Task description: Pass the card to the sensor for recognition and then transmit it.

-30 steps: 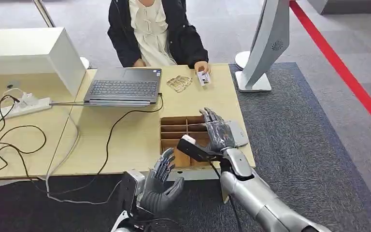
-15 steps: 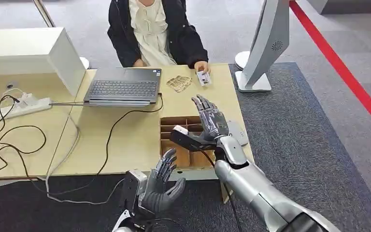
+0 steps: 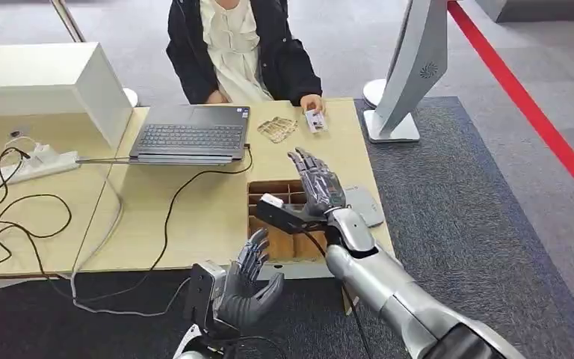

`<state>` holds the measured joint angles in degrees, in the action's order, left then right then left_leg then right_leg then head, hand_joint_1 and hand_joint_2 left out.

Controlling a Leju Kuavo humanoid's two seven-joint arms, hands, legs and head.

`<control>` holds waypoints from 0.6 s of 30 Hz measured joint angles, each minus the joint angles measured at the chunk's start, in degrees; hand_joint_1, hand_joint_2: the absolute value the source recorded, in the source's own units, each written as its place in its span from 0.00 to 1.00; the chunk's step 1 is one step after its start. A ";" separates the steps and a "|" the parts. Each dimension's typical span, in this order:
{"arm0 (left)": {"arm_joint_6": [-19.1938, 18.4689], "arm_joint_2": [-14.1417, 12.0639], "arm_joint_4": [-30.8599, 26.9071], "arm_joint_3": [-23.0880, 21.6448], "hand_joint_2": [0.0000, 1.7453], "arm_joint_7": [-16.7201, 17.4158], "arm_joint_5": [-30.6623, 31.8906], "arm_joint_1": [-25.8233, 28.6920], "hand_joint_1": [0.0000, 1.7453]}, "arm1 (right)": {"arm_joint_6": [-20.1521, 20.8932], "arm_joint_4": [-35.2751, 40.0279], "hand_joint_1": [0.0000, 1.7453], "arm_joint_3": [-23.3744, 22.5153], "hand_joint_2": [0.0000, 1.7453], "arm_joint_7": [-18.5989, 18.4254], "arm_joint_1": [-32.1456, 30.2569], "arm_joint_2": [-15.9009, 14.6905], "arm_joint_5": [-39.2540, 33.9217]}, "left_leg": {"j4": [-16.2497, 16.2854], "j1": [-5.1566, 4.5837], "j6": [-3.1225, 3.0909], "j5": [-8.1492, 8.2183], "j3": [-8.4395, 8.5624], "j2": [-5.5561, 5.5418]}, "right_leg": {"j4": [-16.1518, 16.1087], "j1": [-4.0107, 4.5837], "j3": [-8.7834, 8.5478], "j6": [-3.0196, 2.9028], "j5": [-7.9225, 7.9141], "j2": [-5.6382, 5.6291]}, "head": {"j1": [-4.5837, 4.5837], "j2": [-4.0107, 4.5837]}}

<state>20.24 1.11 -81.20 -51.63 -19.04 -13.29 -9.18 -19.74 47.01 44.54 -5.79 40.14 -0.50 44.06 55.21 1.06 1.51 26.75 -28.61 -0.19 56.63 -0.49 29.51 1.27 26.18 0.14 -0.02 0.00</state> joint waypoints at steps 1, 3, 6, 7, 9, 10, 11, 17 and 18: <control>0.24 0.00 0.00 0.00 1.00 0.02 -0.02 0.00 0.00 | 0.13 -0.28 0.00 0.00 1.00 -0.07 0.00 0.00 -0.07 | 0.00 0.00 0.00 0.00 -0.01 -0.01 | 0.00 0.00 0.00 0.00 0.00 0.00 | 0.00 0.00; 0.63 0.00 -0.02 0.00 1.00 0.20 -0.09 0.00 0.00 | 0.22 -1.02 0.00 0.04 1.00 -0.33 0.00 -0.02 -0.35 | 0.00 0.00 0.00 0.00 0.00 -0.01 | 0.00 0.00 0.00 0.00 0.00 0.00 | -0.02 0.00; 1.03 0.00 -0.02 0.00 1.00 0.44 -0.28 0.02 0.00 | 0.11 -2.12 0.00 0.04 1.00 -0.39 0.00 -0.13 -0.63 | 0.00 0.00 0.00 0.00 0.00 0.00 | 0.00 0.00 0.00 0.00 0.00 0.00 | 0.00 0.00; 1.03 0.00 -0.02 0.00 1.00 0.46 -0.39 0.02 0.00 | 0.09 -2.43 0.00 0.04 1.00 -0.39 -0.01 -0.18 -0.72 | 0.00 0.00 0.00 0.00 -0.01 0.00 | 0.00 0.00 0.00 0.00 0.00 0.00 | 0.00 0.00; 1.03 0.00 0.00 -0.06 1.00 0.48 -0.61 0.05 0.00 | 0.02 -3.14 0.00 0.07 1.00 -0.59 -0.02 -0.46 -1.11 | 0.01 0.00 0.00 0.00 0.00 0.00 | 0.00 0.00 0.01 0.00 0.00 0.00 | 0.00 0.00; 1.03 0.00 0.00 -0.05 1.00 0.48 -0.70 0.05 0.00 | 0.02 -3.34 0.00 0.07 1.00 -0.68 -0.05 -0.57 -1.22 | 0.01 0.00 0.00 0.00 0.00 0.01 | 0.00 0.00 0.01 0.00 0.00 0.00 | 0.00 0.00; 0.98 0.00 0.00 -0.04 1.00 0.48 -0.83 0.05 0.00 | 0.02 -3.47 0.00 0.07 1.00 -0.72 -0.11 -0.70 -1.25 | 0.01 0.00 0.00 0.00 0.00 0.01 | 0.00 0.00 0.01 0.00 0.00 0.00 | 0.00 0.00; -0.24 0.00 0.04 -0.07 1.00 0.33 -1.07 -0.03 0.00 | -0.07 -4.31 0.00 0.07 1.00 -0.90 -0.26 -0.94 -1.40 | 0.01 0.00 0.00 0.00 0.01 0.01 | 0.00 0.00 0.02 0.00 0.00 0.00 | 0.00 0.00; -0.37 0.00 0.07 -0.07 1.00 0.33 -1.11 -0.03 0.00 | -0.07 -4.37 0.00 0.07 1.00 -0.92 -0.29 -0.98 -1.44 | 0.01 0.00 0.00 0.00 0.00 0.01 | 0.00 0.00 0.02 0.00 0.00 0.00 | 0.00 0.00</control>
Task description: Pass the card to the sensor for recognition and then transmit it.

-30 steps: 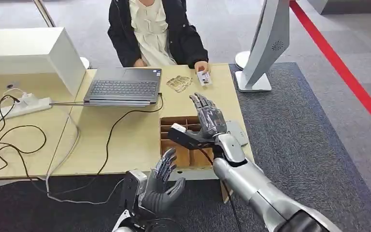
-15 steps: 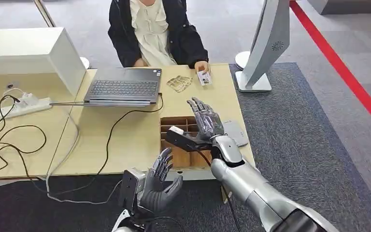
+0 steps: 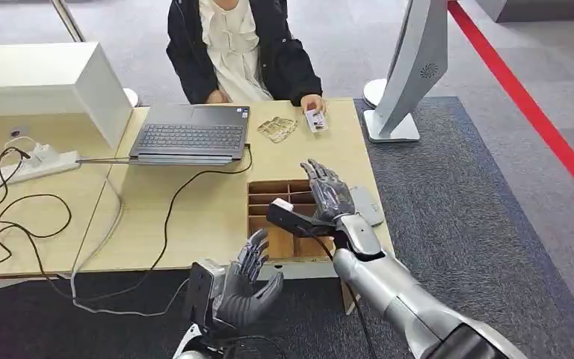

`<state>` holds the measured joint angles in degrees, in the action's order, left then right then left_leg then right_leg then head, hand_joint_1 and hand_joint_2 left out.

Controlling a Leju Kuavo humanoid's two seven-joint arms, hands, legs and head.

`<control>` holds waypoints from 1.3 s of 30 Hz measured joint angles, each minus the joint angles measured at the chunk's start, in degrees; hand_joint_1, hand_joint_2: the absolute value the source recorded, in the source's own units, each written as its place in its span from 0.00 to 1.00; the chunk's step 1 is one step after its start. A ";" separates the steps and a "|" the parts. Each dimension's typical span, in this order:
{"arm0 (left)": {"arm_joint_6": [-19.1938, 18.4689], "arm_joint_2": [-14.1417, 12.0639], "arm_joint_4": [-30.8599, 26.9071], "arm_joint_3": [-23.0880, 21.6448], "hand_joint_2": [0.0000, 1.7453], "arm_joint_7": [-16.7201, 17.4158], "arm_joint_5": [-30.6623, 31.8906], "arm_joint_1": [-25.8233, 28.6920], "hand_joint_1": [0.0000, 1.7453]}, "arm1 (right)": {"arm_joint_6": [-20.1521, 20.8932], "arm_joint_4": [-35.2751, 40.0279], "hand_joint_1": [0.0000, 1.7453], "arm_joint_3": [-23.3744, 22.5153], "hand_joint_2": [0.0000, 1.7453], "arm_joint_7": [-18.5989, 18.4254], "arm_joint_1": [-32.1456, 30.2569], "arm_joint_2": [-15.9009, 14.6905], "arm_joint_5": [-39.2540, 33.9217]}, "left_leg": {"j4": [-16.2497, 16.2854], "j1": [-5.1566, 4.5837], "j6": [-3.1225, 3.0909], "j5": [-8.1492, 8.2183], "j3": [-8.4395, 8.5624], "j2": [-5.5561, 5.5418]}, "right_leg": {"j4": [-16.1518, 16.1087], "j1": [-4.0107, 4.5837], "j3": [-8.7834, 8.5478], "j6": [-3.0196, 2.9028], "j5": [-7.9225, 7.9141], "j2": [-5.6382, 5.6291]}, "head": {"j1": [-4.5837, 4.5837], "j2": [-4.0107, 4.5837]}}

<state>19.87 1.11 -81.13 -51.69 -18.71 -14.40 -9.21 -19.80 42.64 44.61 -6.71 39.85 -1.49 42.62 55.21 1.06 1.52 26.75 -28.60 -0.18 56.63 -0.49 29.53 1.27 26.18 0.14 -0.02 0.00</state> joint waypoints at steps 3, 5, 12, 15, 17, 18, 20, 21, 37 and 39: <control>-0.35 0.00 0.15 0.00 1.00 0.00 -0.09 0.00 0.00 | -0.02 -0.28 0.00 0.00 1.00 0.00 -0.01 -0.04 -0.04 | 0.00 0.00 0.00 0.00 0.00 0.00 | 0.00 0.00 0.00 0.00 0.00 0.00 | 0.00 0.00; -0.61 0.00 0.24 -0.02 1.00 0.00 -0.09 -0.01 0.00 | -0.09 -0.48 0.00 0.00 1.00 0.00 0.00 -0.07 -0.09 | 0.00 0.00 0.00 0.00 0.00 0.00 | 0.00 0.00 0.00 0.00 0.00 0.00 | 0.00 0.00; -1.33 0.09 0.68 -0.02 1.00 -0.46 0.02 -0.09 0.00 | -0.77 -0.50 0.00 0.00 1.00 0.53 0.06 -0.15 -0.46 | 0.00 0.00 0.00 0.00 -0.01 0.00 | 0.00 0.00 -0.01 0.00 0.00 0.00 | 0.00 0.00; -1.68 0.11 0.85 -0.02 1.00 -0.48 0.13 -0.10 0.00 | -0.85 -0.39 0.00 0.00 1.00 0.55 0.16 -0.15 -0.59 | 0.00 0.00 0.00 0.00 -0.01 0.00 | 0.00 0.00 -0.01 0.00 0.00 0.00 | 0.00 0.00; -1.84 0.11 0.92 -0.02 1.00 -0.48 0.17 -0.11 0.00 | -0.83 0.07 0.00 0.00 1.00 0.48 0.23 -0.15 -0.59 | 0.00 0.00 0.00 0.00 0.00 0.00 | 0.00 0.00 -0.01 0.00 0.00 0.00 | 0.00 0.00; -1.86 0.13 1.03 -0.02 1.00 -0.48 0.20 -0.12 0.00 | -0.79 0.31 0.00 0.00 1.00 0.42 0.31 -0.15 -0.59 | 0.00 0.00 0.00 0.00 0.00 0.00 | 0.00 0.00 -0.01 0.00 0.00 0.00 | 0.00 0.00; -1.86 0.20 1.27 -0.02 1.00 -0.48 0.20 -0.17 0.00 | -0.68 0.70 0.00 0.00 1.00 0.28 0.49 -0.15 -0.59 | 0.00 0.00 0.00 -0.01 0.00 0.00 | 0.00 0.00 -0.01 0.00 0.00 0.00 | 0.00 0.00; -1.86 0.22 1.31 -0.02 1.00 -0.48 0.22 -0.18 0.00 | -0.63 0.74 0.00 0.00 1.00 0.13 0.61 -0.13 -0.59 | 0.00 0.00 0.00 -0.01 -0.01 -0.01 | 0.00 0.00 -0.01 0.00 0.00 0.00 | -0.02 0.00; -0.48 0.24 1.64 -0.04 1.00 -0.35 -0.09 -0.20 0.00 | -0.68 0.94 0.00 0.02 1.00 1.27 0.66 0.35 -0.61 | 0.00 0.00 0.01 -0.01 -0.01 -0.01 | 0.00 0.00 -0.01 0.00 0.00 0.00 | 0.00 0.00; -0.48 0.24 1.66 -0.04 1.00 -0.35 -0.09 -0.19 0.00 | -0.68 0.92 0.00 0.02 1.00 1.29 0.66 0.46 -0.61 | 0.00 0.00 0.01 -0.01 -0.01 -0.01 | 0.00 0.00 -0.01 0.00 0.00 0.00 | 0.00 0.00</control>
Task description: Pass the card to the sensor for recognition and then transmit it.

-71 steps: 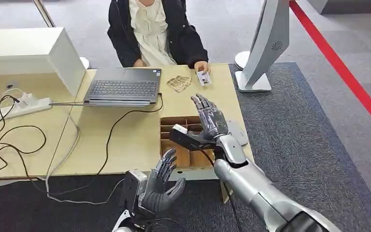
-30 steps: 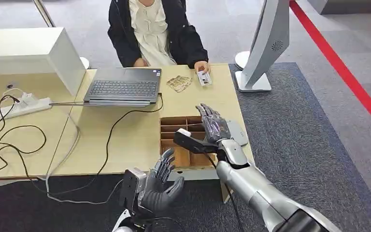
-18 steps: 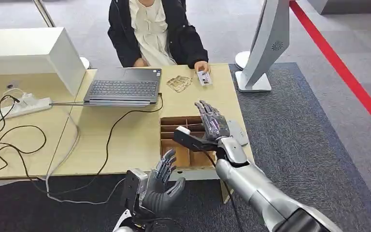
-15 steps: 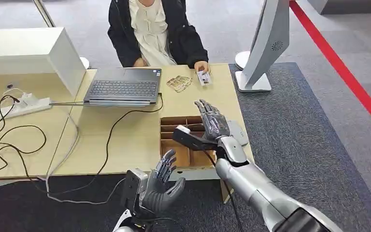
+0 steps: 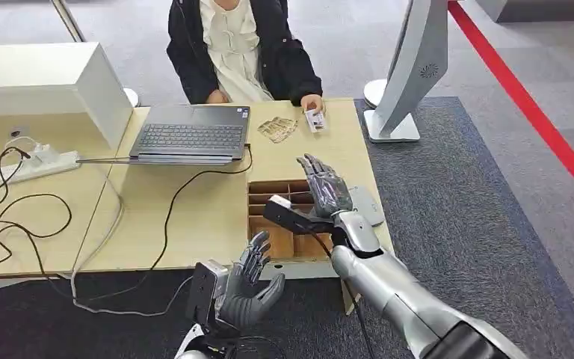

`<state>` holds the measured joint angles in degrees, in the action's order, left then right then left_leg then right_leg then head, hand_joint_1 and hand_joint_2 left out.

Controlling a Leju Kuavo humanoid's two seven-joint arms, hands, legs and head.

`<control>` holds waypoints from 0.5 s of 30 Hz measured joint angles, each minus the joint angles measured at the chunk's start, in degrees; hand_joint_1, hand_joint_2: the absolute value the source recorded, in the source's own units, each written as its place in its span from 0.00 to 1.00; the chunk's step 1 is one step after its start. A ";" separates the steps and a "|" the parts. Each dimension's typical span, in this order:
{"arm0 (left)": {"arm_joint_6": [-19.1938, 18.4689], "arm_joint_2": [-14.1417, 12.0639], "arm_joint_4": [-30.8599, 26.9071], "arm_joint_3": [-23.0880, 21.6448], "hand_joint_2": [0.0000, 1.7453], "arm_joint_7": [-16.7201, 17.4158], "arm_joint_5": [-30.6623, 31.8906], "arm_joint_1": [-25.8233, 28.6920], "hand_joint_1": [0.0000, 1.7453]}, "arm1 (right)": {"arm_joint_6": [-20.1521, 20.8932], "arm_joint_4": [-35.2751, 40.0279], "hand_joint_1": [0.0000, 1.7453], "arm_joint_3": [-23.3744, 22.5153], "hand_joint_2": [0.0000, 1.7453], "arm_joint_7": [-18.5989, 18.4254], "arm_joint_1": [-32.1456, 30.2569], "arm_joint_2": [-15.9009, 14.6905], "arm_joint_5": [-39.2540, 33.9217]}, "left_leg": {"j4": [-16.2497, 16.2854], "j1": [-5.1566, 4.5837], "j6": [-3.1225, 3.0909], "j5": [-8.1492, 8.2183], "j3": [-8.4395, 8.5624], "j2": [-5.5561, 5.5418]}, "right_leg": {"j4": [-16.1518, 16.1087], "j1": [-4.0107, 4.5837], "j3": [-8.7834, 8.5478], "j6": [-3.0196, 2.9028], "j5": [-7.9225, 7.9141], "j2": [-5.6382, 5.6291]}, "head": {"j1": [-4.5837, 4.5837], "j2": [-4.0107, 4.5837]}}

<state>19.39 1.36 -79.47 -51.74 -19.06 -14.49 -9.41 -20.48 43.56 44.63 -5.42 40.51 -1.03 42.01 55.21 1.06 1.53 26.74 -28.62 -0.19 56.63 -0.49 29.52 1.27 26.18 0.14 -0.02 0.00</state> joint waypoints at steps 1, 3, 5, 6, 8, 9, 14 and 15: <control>0.00 0.00 0.00 -0.02 1.00 0.00 -0.02 -0.01 0.00 | -0.02 0.00 0.00 0.02 1.00 0.00 0.00 0.02 0.00 | 0.00 0.00 0.00 0.00 0.00 0.00 | 0.00 0.00 0.00 0.00 0.00 0.00 | 0.00 0.00; 0.33 0.00 0.02 -0.07 1.00 -0.07 -0.22 -0.03 0.00 | -0.09 -0.02 0.00 0.02 1.00 0.31 0.00 0.07 -0.02 | 0.00 0.00 0.00 0.00 0.00 0.00 | 0.00 0.00 0.00 0.00 0.00 0.00 | 0.00 0.00; 0.61 0.00 0.04 -0.09 1.00 -0.13 -0.39 -0.04 0.00 | -0.13 -0.07 0.00 0.02 1.00 0.53 0.00 0.15 -0.15 | 0.00 0.00 0.00 0.00 0.00 0.00 | 0.00 0.00 0.00 0.00 0.00 0.00 | 0.00 0.00; 0.81 0.00 0.04 -0.13 1.00 -0.13 -0.44 -0.06 0.00 | -0.15 -0.11 0.00 0.02 1.00 0.72 0.01 0.18 -0.22 | 0.00 0.00 0.00 0.00 0.00 0.00 | 0.00 0.00 0.00 0.00 0.00 0.00 | 0.00 0.00; 1.16 0.00 0.13 -0.24 1.00 -0.15 -0.79 -0.11 0.00 | -0.17 -0.33 0.89 0.02 1.00 1.07 0.04 0.22 -0.35 | 0.00 0.00 0.00 0.00 0.00 0.00 | 0.00 0.00 0.00 0.00 0.00 0.00 | 0.00 0.00; 1.22 0.00 0.15 -0.28 1.00 -0.15 -0.87 -0.14 0.00 | -0.20 -0.35 1.00 0.02 1.00 1.22 0.05 0.24 -0.37 | 0.00 0.00 0.00 0.00 0.00 0.00 | 0.00 0.00 0.00 0.00 0.00 0.00 | 0.00 0.00; 1.70 -0.02 0.20 -0.37 1.00 -0.31 -1.18 -0.18 0.00 | -0.96 -0.79 1.00 0.02 1.00 2.25 0.14 0.35 -1.59 | 0.00 0.00 0.00 0.00 0.00 0.00 | 0.00 0.00 0.00 0.00 0.00 0.00 | 0.00 0.00; 1.75 -0.02 0.20 -0.39 1.00 -0.33 -1.20 -0.19 0.00 | -1.29 -0.83 1.00 0.00 1.00 2.40 0.13 0.37 -1.88 | 0.00 0.00 0.00 0.00 0.00 0.00 | 0.00 0.00 0.00 0.00 0.00 0.00 | 0.00 0.00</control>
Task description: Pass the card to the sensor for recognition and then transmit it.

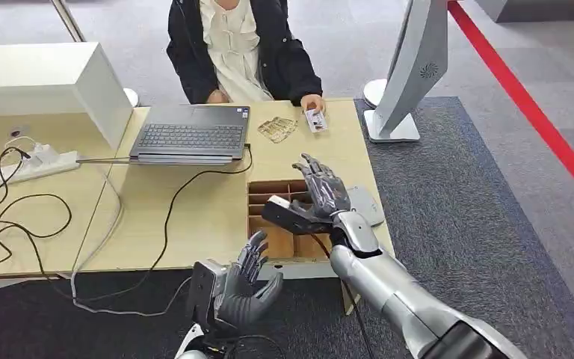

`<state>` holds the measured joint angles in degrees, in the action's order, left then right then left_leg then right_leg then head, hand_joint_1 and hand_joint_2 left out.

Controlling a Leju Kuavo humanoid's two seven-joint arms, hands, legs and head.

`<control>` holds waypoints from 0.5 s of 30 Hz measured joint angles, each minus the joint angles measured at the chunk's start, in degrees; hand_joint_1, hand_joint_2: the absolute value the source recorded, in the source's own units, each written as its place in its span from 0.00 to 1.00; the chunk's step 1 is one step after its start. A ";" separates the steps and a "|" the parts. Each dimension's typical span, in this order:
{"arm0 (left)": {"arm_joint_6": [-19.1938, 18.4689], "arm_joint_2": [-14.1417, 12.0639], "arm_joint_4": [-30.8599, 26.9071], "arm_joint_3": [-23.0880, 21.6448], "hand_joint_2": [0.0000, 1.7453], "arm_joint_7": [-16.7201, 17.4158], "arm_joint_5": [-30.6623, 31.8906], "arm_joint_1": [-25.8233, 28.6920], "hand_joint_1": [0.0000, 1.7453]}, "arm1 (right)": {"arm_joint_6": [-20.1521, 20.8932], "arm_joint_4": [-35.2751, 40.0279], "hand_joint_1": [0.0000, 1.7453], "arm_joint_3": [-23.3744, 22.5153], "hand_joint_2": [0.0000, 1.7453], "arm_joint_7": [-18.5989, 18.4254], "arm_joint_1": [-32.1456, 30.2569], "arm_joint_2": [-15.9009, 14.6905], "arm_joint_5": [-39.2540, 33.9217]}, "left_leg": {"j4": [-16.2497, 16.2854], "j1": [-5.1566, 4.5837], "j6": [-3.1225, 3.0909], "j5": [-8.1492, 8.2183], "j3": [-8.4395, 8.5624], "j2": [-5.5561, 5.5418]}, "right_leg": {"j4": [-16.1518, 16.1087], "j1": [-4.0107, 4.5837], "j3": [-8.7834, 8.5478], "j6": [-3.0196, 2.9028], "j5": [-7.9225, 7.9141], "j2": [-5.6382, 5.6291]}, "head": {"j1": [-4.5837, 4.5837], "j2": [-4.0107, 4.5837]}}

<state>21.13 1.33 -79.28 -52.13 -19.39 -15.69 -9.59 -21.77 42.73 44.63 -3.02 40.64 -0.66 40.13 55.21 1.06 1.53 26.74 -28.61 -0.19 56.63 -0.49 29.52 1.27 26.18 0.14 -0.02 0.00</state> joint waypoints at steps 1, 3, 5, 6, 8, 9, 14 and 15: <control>0.11 0.00 0.00 0.00 1.00 0.00 -0.02 -0.01 0.00 | -0.16 -0.02 1.00 0.00 1.00 0.09 0.00 0.02 -0.25 | 0.00 0.00 0.00 0.00 0.00 0.00 | 0.00 0.00 0.00 0.00 0.00 0.00 | 0.00 0.00; 0.31 0.00 0.00 0.00 1.00 0.00 -0.11 -0.02 0.00 | -0.26 -0.02 1.00 -0.02 1.00 0.31 0.00 0.07 -0.59 | 0.00 0.00 0.00 0.00 0.00 0.00 | 0.00 0.00 0.00 0.00 0.00 0.00 | 0.00 0.00; 0.33 0.00 0.00 -0.06 1.00 0.02 -0.15 -0.03 0.00 | -0.26 -0.04 1.00 -0.02 1.00 0.35 0.00 0.09 -0.70 | 0.00 0.00 0.00 0.00 0.00 0.00 | 0.00 0.00 0.00 0.00 0.00 0.00 | 0.00 0.00; 0.33 0.00 0.00 -0.13 1.00 0.02 -0.13 -0.05 0.00 | -0.26 -0.04 1.00 -0.04 1.00 0.39 0.00 0.11 -0.70 | 0.00 0.00 0.00 0.00 0.00 0.00 | 0.00 0.00 0.00 0.00 0.00 0.00 | 0.00 0.00; 0.33 0.00 0.00 -0.31 1.00 0.02 -0.15 -0.13 0.00 | -0.33 -0.13 1.00 -0.04 1.00 0.44 0.02 0.11 -0.81 | 0.00 0.00 0.00 0.00 0.00 0.00 | 0.00 0.00 0.00 0.00 0.00 0.00 | 0.00 0.00; 0.33 -0.04 0.02 -0.39 1.00 0.02 -0.15 -0.18 0.00 | -0.40 -0.17 1.00 -0.09 1.00 0.46 0.05 0.11 -0.90 | 0.00 0.00 0.00 0.00 0.00 0.00 | 0.00 0.00 0.00 0.00 0.00 0.00 | 0.00 0.00; 0.33 -0.11 0.02 -0.52 1.00 0.02 -0.17 -0.24 0.00 | -0.44 -0.24 1.00 -0.28 1.00 0.55 0.06 0.11 -1.21 | 0.00 0.00 0.01 -0.01 0.00 0.00 | 0.00 0.00 0.00 0.00 0.00 0.00 | 0.00 0.00; 0.33 -0.11 0.00 -0.55 1.00 0.04 -0.20 -0.25 0.00 | -0.46 -0.26 1.00 -0.31 1.00 0.61 0.06 0.11 -1.27 | 0.00 0.00 0.01 -0.01 0.00 0.00 | 0.00 0.00 0.00 0.00 0.00 0.00 | 0.00 0.00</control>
<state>21.46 1.22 -79.28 -52.68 -19.34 -15.89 -9.84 -22.23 42.47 44.33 -2.40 40.71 -0.55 38.86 55.22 1.06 1.53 26.73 -28.61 -0.19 56.63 -0.49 29.52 1.27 26.17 0.14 -0.02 0.00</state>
